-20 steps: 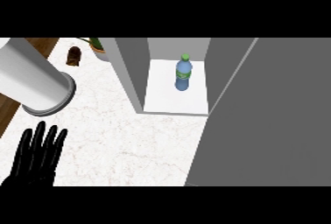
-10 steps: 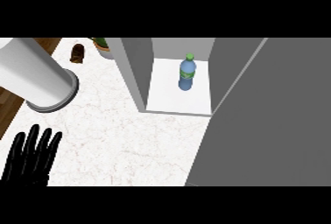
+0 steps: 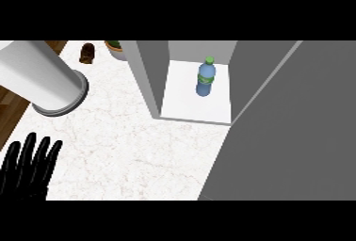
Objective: Pick up the bottled water, place it into the cabinet and close the cabinet
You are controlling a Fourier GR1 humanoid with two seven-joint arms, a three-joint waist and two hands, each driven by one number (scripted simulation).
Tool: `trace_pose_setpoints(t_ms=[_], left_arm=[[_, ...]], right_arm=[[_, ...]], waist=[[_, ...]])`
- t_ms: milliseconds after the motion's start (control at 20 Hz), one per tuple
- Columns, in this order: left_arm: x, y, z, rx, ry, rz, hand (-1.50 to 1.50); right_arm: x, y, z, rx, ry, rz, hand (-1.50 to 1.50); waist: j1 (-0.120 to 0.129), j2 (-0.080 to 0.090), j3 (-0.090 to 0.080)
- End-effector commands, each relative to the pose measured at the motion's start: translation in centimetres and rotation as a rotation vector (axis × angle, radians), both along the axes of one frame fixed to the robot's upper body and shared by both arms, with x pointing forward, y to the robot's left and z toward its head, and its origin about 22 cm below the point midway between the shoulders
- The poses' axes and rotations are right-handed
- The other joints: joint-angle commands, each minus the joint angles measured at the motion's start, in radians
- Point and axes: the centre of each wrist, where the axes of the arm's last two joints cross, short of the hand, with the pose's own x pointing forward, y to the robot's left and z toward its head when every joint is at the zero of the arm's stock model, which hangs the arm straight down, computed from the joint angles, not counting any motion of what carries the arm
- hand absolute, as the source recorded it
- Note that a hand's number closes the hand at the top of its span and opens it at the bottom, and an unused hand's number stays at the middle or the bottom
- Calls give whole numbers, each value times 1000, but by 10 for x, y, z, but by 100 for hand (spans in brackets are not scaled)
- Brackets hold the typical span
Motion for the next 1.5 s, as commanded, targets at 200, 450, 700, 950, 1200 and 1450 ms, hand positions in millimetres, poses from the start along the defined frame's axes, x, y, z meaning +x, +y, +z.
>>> trace_pose_setpoints(t_ms=[200,450,700,950,1200,1450], left_arm=[[2,5,5,10,-19,-28,-150],[3,2,5,-2,-28,-84,-150],[2,9,7,15,-23,-72,-150],[1,15,3,16,-13,-35,-150],[-1,17,2,9,-12,-22,-150],[0,16,4,3,-21,-63,-150]], right_arm=[[17,39,-16,140,211,-5,150],[17,45,-39,133,453,179,150],[33,34,-41,228,530,75,150],[38,7,-38,358,487,-151,150],[48,-3,-45,419,505,-281,150],[77,-7,-50,447,511,-396,150]], waist=[[48,21,-1],[90,47,0],[61,29,3],[11,23,4],[12,28,4],[46,29,5]])
